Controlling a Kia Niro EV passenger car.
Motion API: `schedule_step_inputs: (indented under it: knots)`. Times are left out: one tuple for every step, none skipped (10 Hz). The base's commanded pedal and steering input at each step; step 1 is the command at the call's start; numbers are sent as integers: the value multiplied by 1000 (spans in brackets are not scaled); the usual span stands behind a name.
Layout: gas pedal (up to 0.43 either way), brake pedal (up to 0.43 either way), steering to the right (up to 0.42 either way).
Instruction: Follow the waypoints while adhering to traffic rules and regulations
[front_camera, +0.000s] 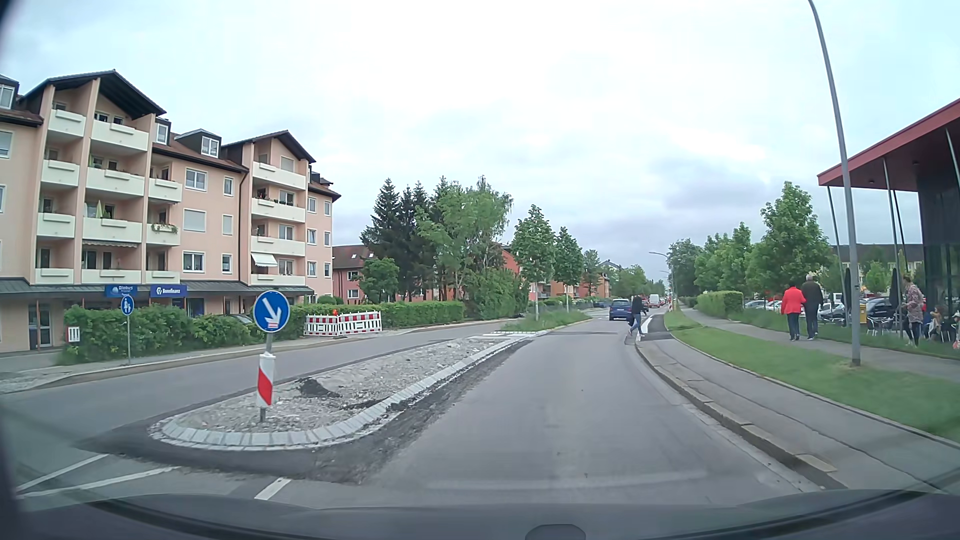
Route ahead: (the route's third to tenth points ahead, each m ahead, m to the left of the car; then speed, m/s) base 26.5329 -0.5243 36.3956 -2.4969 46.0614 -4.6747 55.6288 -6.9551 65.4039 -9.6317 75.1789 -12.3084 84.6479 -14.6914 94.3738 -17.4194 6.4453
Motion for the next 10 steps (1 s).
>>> schedule_step_inputs:
  knots:
    - [39, 0, 38]
    - [39, 0, 38]
    - [39, 0, 38]
    - [39, 0, 39]
    - [39, 0, 39]
    - [28, 0, 39]
    - [28, 0, 39]
    - [28, 0, 39]
    - [28, 0, 39]
    - [28, 0, 39]
